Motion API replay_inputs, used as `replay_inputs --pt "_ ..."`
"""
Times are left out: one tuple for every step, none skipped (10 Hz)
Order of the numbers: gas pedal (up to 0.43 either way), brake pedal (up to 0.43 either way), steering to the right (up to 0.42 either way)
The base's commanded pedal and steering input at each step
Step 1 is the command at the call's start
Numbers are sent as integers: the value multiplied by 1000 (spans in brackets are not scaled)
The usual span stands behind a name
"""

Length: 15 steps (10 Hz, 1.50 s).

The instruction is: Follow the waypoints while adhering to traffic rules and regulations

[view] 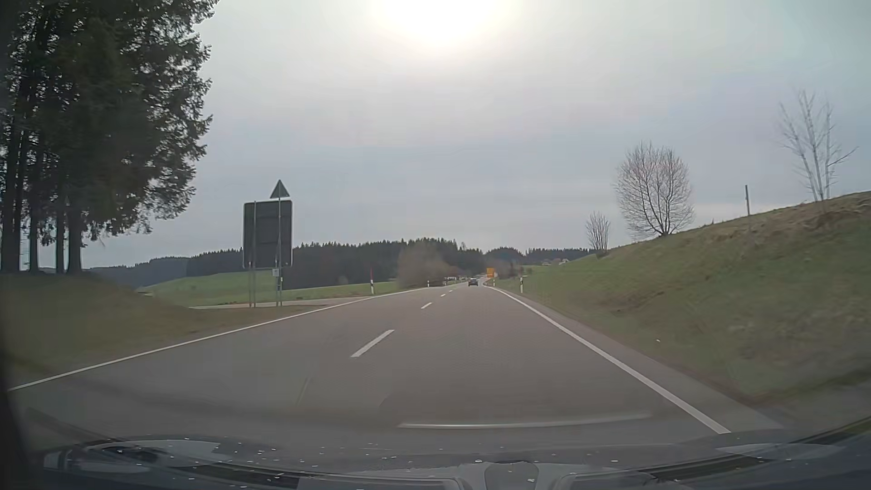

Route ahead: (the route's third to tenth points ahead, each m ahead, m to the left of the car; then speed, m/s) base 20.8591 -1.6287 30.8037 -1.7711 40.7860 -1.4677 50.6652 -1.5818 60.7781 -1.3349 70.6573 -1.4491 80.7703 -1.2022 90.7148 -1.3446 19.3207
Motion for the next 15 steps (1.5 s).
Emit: replay_inputs --pt "150 0 -1" --pt "150 0 0" --pt "150 0 0" --pt "150 0 0" --pt "150 0 0" --pt "150 0 0" --pt "150 0 0" --pt "150 0 0" --pt "150 0 0" --pt "150 0 0" --pt "150 0 0" --pt "150 0 0" --pt "150 0 0" --pt "150 0 0" --pt "150 0 0"
